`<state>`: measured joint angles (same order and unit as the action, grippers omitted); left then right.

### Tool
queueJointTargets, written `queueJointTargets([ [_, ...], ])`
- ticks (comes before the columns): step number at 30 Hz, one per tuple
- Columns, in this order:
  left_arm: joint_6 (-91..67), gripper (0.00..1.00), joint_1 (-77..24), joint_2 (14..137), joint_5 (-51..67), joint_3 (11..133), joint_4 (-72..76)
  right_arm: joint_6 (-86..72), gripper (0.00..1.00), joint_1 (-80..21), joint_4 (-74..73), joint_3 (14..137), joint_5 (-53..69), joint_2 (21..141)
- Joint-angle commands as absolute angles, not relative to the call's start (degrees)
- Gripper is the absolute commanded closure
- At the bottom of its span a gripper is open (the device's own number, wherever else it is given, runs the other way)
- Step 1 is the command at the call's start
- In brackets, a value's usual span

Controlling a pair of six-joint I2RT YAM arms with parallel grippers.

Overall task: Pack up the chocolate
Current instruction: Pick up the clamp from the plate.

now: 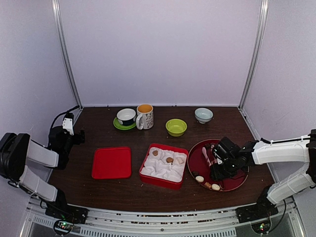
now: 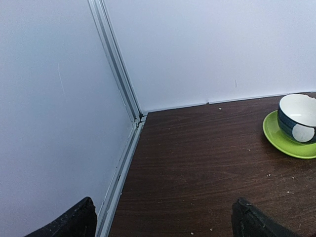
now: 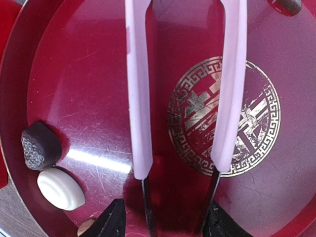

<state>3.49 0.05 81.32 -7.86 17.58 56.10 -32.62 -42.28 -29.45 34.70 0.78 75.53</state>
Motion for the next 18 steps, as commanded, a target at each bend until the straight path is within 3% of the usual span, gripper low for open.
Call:
queueJointTargets([
  [1,3.3,0.02,0.6,81.6,-7.4,18.2,59.4,-33.3,0.47,-42.7,-27.8,34.2,-1.4,76.7],
  [18,3.3,0.02,0.6,81.6,-7.4,18.2,59.4,-33.0,0.64,-43.7,-29.1,35.6,-8.5,79.2],
])
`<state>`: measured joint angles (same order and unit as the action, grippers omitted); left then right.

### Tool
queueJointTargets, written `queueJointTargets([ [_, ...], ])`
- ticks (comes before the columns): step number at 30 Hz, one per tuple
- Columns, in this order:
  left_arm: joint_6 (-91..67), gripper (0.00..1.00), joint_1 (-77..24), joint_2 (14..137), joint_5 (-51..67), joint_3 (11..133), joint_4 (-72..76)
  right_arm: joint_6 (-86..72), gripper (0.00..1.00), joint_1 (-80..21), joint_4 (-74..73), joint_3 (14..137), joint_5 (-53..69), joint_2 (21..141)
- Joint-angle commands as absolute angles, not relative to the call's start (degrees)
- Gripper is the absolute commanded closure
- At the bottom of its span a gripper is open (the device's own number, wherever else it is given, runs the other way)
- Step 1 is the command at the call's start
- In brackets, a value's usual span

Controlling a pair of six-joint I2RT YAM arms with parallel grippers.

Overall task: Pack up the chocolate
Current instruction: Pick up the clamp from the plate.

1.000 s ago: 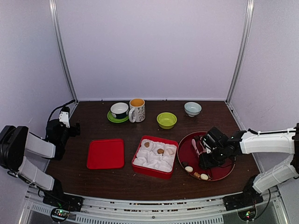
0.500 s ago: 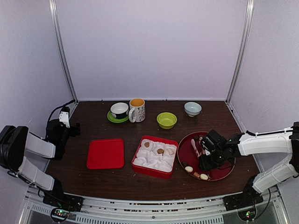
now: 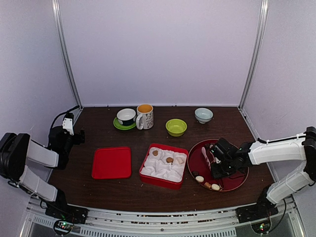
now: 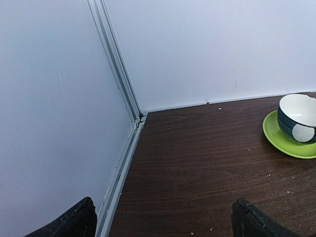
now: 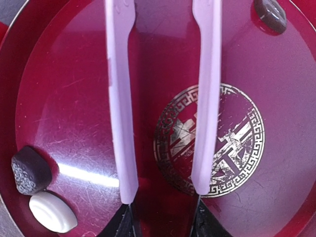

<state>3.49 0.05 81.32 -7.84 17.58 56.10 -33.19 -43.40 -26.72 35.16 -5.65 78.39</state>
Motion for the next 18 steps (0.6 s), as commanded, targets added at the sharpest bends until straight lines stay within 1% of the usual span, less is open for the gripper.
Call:
queueJointTargets([
  [1,3.3,0.02,0.6,81.6,-7.4,18.2,59.3,-33.0,0.65,-43.7,-29.4,35.7,-8.8,78.9],
  [5,3.3,0.02,0.6,81.6,-7.4,18.2,59.4,-33.1,0.71,-43.7,-30.7,36.2,-10.0,76.5],
  [18,3.3,0.02,0.6,81.6,-7.4,18.2,59.3,-31.1,0.73,-43.7,-40.2,42.6,-9.1,70.3],
])
